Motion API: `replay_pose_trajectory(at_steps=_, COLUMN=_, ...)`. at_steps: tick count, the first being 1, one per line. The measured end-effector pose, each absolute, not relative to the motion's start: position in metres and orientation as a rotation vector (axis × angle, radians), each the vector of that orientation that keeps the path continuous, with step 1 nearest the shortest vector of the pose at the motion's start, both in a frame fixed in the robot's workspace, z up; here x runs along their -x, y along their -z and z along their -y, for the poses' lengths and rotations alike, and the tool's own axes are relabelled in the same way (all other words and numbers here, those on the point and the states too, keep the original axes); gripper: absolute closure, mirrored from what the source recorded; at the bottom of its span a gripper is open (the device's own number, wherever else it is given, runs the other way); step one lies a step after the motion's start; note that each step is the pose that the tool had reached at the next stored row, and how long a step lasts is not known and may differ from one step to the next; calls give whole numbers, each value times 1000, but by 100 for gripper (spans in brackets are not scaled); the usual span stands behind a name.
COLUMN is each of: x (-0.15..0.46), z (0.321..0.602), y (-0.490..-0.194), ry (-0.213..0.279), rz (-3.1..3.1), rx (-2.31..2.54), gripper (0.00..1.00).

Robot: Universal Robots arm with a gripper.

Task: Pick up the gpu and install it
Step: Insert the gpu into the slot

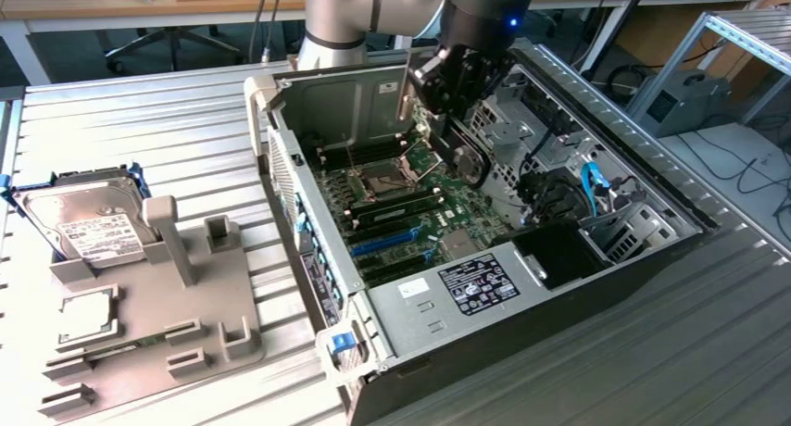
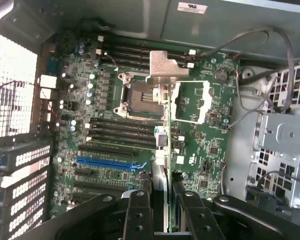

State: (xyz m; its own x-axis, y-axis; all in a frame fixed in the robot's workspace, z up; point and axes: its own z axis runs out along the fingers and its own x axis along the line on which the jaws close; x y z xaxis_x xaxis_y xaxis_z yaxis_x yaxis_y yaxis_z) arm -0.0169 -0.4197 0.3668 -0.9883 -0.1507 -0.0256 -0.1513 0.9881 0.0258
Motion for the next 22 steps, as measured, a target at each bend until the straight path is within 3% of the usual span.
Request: replay_pose_trajectory(at_steps=22, x=17, z=420, y=-367, ry=-48, rz=-3053, rx=648, gripper=73)
